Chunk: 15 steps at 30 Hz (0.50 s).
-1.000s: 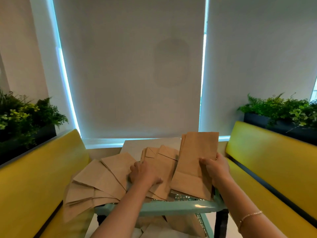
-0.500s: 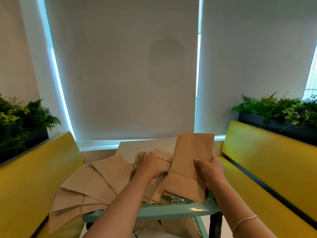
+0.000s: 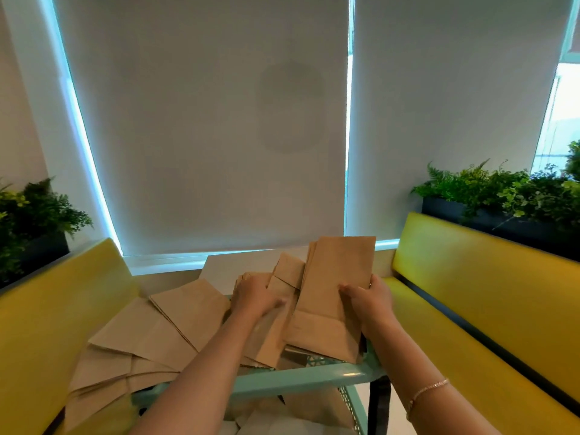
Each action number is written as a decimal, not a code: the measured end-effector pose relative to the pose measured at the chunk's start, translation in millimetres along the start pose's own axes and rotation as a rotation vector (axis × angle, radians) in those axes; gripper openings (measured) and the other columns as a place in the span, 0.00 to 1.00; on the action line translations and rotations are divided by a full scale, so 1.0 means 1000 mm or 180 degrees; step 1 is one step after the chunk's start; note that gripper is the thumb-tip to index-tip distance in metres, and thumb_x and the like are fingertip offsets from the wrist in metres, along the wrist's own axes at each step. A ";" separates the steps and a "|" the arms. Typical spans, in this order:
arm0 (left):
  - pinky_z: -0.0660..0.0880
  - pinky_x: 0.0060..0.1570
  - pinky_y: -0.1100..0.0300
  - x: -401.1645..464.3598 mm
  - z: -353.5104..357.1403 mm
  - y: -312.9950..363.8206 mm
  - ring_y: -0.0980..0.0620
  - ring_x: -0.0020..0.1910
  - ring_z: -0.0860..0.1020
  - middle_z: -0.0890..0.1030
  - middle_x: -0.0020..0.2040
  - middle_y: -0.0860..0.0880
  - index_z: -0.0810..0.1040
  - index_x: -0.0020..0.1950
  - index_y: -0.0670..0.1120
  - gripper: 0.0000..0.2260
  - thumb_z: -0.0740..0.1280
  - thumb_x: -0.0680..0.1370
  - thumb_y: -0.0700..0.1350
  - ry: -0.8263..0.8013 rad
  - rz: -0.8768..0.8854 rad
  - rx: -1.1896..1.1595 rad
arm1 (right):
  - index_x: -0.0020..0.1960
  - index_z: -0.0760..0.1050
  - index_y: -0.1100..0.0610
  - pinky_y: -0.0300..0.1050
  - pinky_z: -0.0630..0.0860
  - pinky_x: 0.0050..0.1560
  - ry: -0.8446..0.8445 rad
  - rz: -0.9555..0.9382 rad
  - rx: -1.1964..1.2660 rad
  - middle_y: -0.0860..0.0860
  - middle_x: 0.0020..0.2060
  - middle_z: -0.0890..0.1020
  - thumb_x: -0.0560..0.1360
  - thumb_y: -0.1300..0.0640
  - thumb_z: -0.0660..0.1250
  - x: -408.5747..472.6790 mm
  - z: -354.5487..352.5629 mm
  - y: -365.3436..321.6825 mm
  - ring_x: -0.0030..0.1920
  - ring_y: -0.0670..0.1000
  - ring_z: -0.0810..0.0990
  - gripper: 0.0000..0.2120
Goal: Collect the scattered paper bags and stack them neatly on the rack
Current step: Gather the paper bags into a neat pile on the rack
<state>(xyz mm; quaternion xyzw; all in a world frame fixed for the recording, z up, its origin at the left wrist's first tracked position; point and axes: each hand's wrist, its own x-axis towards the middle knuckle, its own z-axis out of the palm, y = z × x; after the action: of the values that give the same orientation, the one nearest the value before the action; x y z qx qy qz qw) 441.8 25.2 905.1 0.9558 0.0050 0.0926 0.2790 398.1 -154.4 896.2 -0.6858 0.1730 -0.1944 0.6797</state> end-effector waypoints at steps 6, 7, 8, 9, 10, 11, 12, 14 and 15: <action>0.76 0.53 0.48 0.006 -0.056 0.005 0.42 0.48 0.79 0.80 0.50 0.40 0.78 0.54 0.40 0.13 0.72 0.71 0.40 -0.0319 -0.0613 -0.2394 | 0.57 0.75 0.57 0.57 0.78 0.53 0.0197 0.0173 0.0113 0.56 0.49 0.81 0.71 0.61 0.70 0.001 0.000 0.000 0.47 0.58 0.80 0.15; 0.76 0.52 0.48 0.006 -0.069 0.005 0.42 0.46 0.79 0.80 0.48 0.40 0.78 0.51 0.42 0.10 0.71 0.72 0.39 -0.0164 -0.0535 -0.2602 | 0.57 0.75 0.57 0.57 0.78 0.53 0.0209 0.0171 0.0111 0.56 0.49 0.81 0.72 0.61 0.69 0.001 0.000 0.000 0.48 0.58 0.80 0.14; 0.76 0.50 0.48 0.005 -0.083 0.006 0.43 0.45 0.78 0.80 0.48 0.40 0.77 0.47 0.44 0.06 0.70 0.72 0.38 0.0059 -0.0399 -0.2786 | 0.57 0.75 0.57 0.57 0.77 0.54 0.0209 0.0180 0.0098 0.56 0.49 0.81 0.73 0.60 0.68 0.000 0.000 0.000 0.48 0.58 0.80 0.13; 0.75 0.50 0.48 0.004 -0.097 0.007 0.44 0.45 0.78 0.80 0.48 0.41 0.76 0.44 0.46 0.06 0.69 0.72 0.37 0.0312 -0.0212 -0.2990 | 0.57 0.74 0.56 0.57 0.77 0.54 0.0203 0.0186 0.0084 0.55 0.49 0.81 0.74 0.59 0.67 0.000 0.000 -0.001 0.48 0.58 0.80 0.12; 0.76 0.48 0.50 0.002 -0.109 0.008 0.45 0.43 0.78 0.80 0.47 0.43 0.76 0.41 0.48 0.07 0.69 0.72 0.36 0.0535 0.0028 -0.3208 | 0.57 0.74 0.56 0.57 0.77 0.54 0.0199 0.0194 0.0067 0.55 0.49 0.80 0.74 0.59 0.66 -0.001 0.001 -0.001 0.49 0.57 0.79 0.12; 0.75 0.45 0.53 -0.001 -0.120 0.011 0.48 0.41 0.78 0.81 0.44 0.46 0.76 0.40 0.49 0.09 0.69 0.72 0.35 0.0666 0.0313 -0.3472 | 0.57 0.74 0.56 0.58 0.77 0.54 0.0204 0.0185 0.0058 0.56 0.49 0.80 0.75 0.59 0.65 0.000 0.001 -0.001 0.49 0.58 0.79 0.11; 0.76 0.42 0.57 -0.006 -0.127 0.015 0.52 0.39 0.78 0.81 0.40 0.50 0.77 0.40 0.49 0.10 0.69 0.72 0.34 0.0689 0.0627 -0.3685 | 0.57 0.74 0.56 0.58 0.77 0.54 0.0211 0.0178 0.0067 0.56 0.50 0.80 0.75 0.59 0.65 0.000 0.000 -0.002 0.49 0.58 0.79 0.11; 0.75 0.44 0.66 -0.016 -0.129 0.021 0.59 0.44 0.78 0.81 0.43 0.56 0.78 0.37 0.50 0.14 0.67 0.72 0.30 0.0493 0.1171 -0.3622 | 0.58 0.74 0.57 0.57 0.77 0.54 0.0228 0.0189 0.0096 0.57 0.51 0.80 0.76 0.59 0.64 0.002 0.000 -0.002 0.49 0.58 0.79 0.11; 0.73 0.51 0.67 -0.018 -0.122 0.023 0.60 0.51 0.77 0.80 0.50 0.57 0.79 0.34 0.51 0.17 0.66 0.72 0.28 0.0345 0.1349 -0.3344 | 0.58 0.74 0.57 0.57 0.77 0.54 0.0224 0.0203 0.0125 0.57 0.51 0.80 0.76 0.59 0.63 0.002 0.000 -0.002 0.50 0.58 0.79 0.11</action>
<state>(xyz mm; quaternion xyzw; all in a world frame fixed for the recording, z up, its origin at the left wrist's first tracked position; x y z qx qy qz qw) 401.3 70.0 1015.3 0.6627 -0.2192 0.1856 0.6916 400.0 -155.3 898.6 -0.6592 0.2146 -0.1999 0.6924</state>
